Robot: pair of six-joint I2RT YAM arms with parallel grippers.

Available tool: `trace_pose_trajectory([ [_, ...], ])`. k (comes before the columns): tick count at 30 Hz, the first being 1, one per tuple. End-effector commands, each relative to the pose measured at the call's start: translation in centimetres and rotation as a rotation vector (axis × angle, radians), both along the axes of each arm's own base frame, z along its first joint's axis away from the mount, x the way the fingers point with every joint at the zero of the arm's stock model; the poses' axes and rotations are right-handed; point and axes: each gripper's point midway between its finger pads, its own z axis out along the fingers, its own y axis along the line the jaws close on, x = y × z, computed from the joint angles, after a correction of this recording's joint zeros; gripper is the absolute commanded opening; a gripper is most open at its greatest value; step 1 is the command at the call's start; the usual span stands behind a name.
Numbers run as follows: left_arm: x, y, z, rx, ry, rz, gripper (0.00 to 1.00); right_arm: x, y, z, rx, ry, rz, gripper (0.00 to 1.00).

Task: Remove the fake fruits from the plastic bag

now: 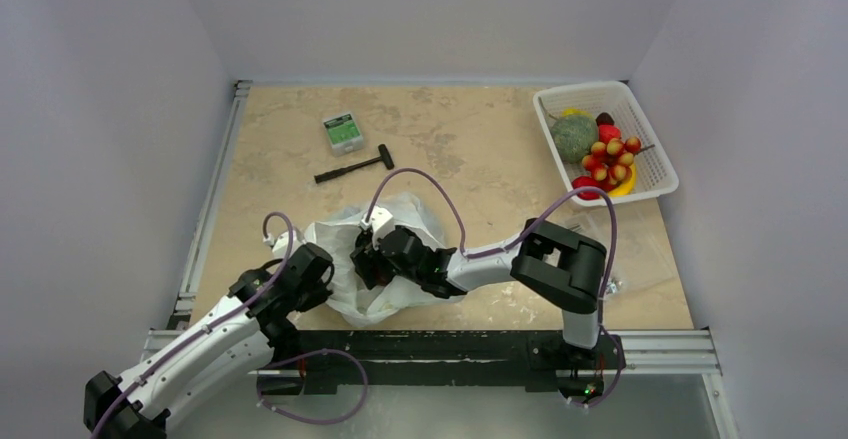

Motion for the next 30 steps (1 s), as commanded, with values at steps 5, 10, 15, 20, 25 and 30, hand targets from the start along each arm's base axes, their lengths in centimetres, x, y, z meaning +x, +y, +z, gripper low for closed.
trace_pose_trajectory([
  [5,0.7,-1.4,1.1,-0.038,-0.024,-0.06,0.0,-0.6,1.2,6.3,0.097,-0.022,0.06,0.48],
  [10,0.5,-1.7,0.9,-0.049,-0.015,-0.069,0.0,-0.6,2.4,10.2,0.18,-0.037,0.076,0.23],
  [15,0.3,-1.6,0.7,-0.055,-0.011,-0.067,0.0,-0.8,3.7,14.2,0.266,-0.027,0.108,0.15],
  [20,0.4,-1.2,1.0,-0.046,-0.027,-0.055,0.0,-0.7,3.3,16.4,0.369,0.029,0.116,0.09],
  [25,0.6,-1.4,1.7,-0.062,-0.051,-0.062,0.0,-0.3,2.9,14.3,0.455,0.198,0.166,0.09],
  [30,0.8,-1.4,2.6,-0.066,-0.07,-0.069,0.0,0.0,3.1,10.2,0.411,0.248,0.189,0.25],
])
